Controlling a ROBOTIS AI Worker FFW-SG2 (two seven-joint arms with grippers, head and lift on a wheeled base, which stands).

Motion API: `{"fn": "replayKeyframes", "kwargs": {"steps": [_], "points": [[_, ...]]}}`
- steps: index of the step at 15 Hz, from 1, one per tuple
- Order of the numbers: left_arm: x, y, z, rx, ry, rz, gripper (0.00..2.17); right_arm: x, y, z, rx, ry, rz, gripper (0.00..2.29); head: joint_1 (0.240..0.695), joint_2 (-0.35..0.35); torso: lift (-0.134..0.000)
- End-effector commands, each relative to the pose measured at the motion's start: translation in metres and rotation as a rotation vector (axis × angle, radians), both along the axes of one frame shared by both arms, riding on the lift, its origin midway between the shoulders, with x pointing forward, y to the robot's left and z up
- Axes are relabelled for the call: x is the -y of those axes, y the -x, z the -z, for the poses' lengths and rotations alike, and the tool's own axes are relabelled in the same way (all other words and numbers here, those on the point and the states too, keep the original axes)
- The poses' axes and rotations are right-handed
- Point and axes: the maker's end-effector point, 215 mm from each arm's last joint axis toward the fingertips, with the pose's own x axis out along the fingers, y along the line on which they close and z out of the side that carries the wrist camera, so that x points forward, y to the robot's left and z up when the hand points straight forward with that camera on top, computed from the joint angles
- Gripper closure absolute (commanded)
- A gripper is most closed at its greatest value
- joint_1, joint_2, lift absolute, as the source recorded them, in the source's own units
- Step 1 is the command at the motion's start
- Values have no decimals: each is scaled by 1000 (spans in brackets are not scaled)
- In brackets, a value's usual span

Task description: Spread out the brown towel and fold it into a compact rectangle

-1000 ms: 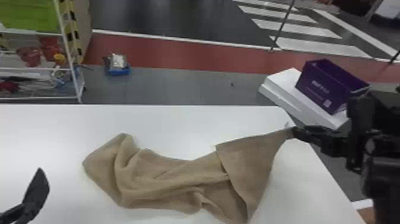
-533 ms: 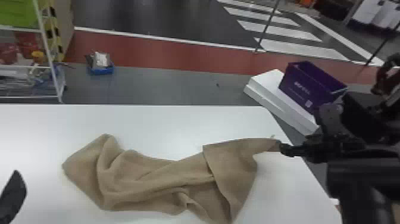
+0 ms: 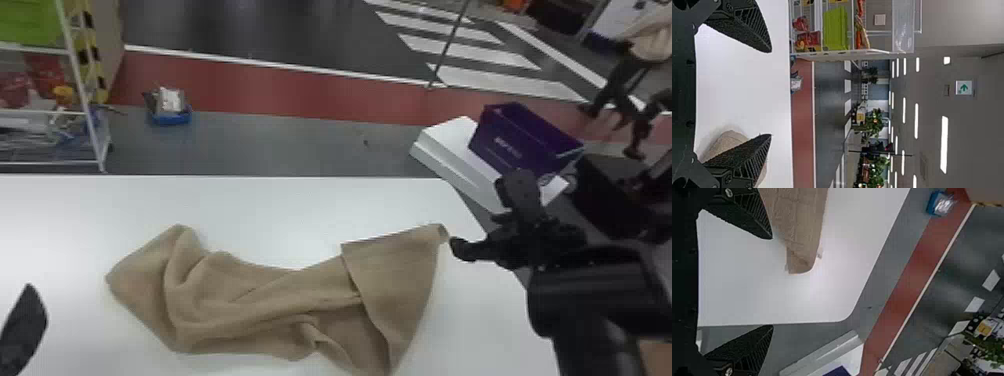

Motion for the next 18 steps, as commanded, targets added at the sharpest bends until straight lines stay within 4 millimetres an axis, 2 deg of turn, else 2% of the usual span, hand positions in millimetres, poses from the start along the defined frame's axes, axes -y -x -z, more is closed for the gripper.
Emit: {"fn": "replayKeyframes", "kwargs": {"steps": [1,4,5,6,8,10,11,14,18], "points": [[2,0,0,-2,1,1,124,-54,-20,-14,57,-108,-169,93,695,-290,-124],[1,2,0,-2,-1,-2,124,-125,-30,-14,18,-288,-370,127,695,-193,-124],[1,2,-1,-2,-1,-2,124,-141,-30,-10,-10,-337,-406,127,695,-170,-124],[1,2,-1,-2,-1,-2,124,-148,-31,-9,-24,-366,-423,127,695,-145,-124],[-2,3,-1,-1,-6,-7,124,-154,-32,-5,-69,-424,-447,130,695,-99,-124],[-3,3,0,-4,-6,-8,124,-155,-26,11,-142,-427,-445,130,695,-85,-124],[-3,3,1,-4,-6,-6,124,-153,-22,20,-181,-436,-425,144,695,-81,-124],[-2,2,2,-5,-5,-6,124,-158,-8,27,-249,-556,-354,154,695,-79,-124],[-2,2,4,-8,-4,-6,124,-167,-8,41,-332,-544,-287,225,695,-78,-124]]}}
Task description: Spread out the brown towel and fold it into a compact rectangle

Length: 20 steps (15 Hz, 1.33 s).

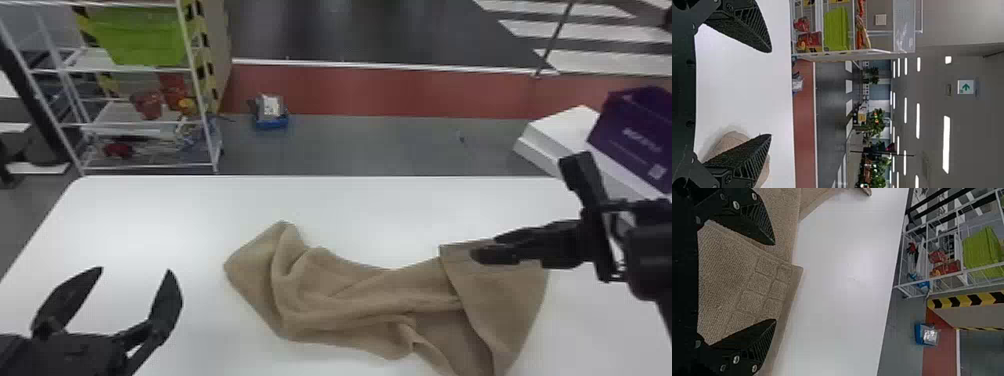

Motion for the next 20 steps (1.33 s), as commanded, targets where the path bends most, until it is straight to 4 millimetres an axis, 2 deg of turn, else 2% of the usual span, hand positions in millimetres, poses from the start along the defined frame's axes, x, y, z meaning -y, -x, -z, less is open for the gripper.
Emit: {"fn": "replayKeyframes", "kwargs": {"steps": [1,2,6,14,20], "points": [[0,0,0,-1,3,-2,124,-8,-2,8,-42,11,15,296,695,-77,-124],[0,0,0,-1,3,-2,124,-9,-4,12,-56,18,28,383,695,-74,-124],[0,1,-1,1,4,-1,124,-13,-14,16,-89,38,52,383,695,-64,-124],[0,1,-2,4,6,-1,124,-47,-18,32,-156,101,15,414,695,-31,-124],[-1,2,-2,3,7,-2,124,-49,-20,40,-175,168,-4,505,695,-13,-124]]}}
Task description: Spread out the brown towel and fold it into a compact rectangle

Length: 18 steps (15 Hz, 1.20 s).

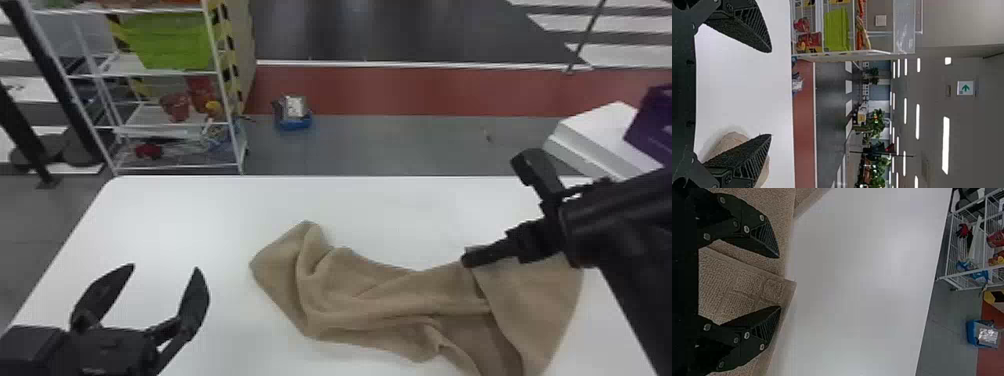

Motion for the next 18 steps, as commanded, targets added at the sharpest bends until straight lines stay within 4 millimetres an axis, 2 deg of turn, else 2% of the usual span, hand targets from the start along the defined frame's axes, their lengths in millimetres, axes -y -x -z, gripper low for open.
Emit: {"fn": "replayKeyframes", "kwargs": {"steps": [1,4,6,12,15,18], "points": [[-1,0,1,-1,2,-3,124,-1,0,2,-4,24,-11,505,695,-13,-124],[-1,0,0,0,3,-3,124,-7,-1,1,-7,46,-32,508,695,-10,-124],[-2,0,0,0,3,-4,124,-9,-2,-1,-5,55,-42,650,695,-6,-124],[-2,0,-3,5,1,-3,124,-18,1,0,-33,104,-102,643,695,9,-124],[-2,0,-5,8,1,-3,124,-17,1,-6,-39,95,-117,643,695,13,-124],[-5,2,-6,8,-2,-7,124,-5,3,-15,-49,87,-128,643,695,13,-124]]}}
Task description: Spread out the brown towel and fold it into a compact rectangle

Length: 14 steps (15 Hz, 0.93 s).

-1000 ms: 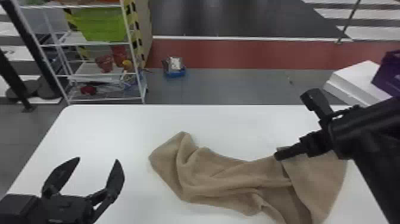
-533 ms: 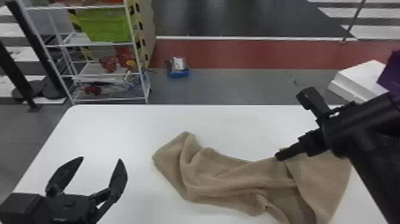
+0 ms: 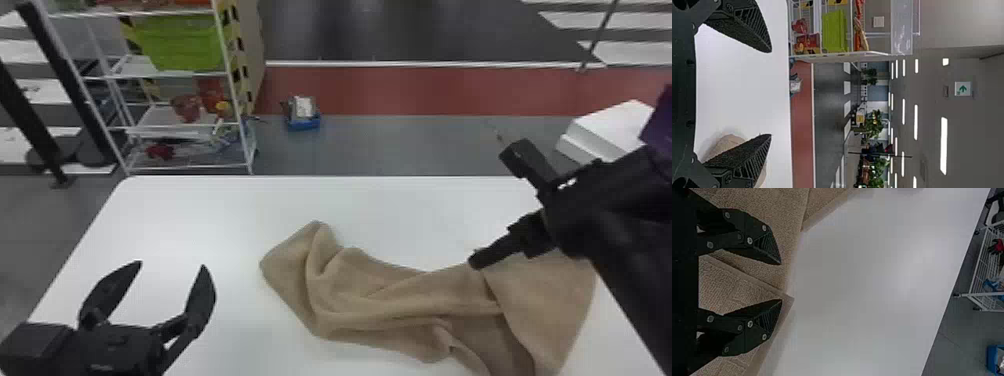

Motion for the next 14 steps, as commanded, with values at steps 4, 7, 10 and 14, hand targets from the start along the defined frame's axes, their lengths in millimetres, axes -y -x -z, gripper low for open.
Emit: {"fn": "replayKeyframes", "kwargs": {"steps": [4,7,10,14], "points": [[-1,0,0,0,2,-2,124,18,2,-4,1,36,-21,643,695,0,-124],[0,-1,0,0,2,0,124,15,4,2,-3,60,-41,643,695,-13,-124],[-1,-1,1,0,2,-2,124,6,2,10,-6,72,-63,643,695,-11,-124],[-1,-1,3,-3,2,-2,124,2,-1,15,-10,96,-80,650,695,3,-124]]}}
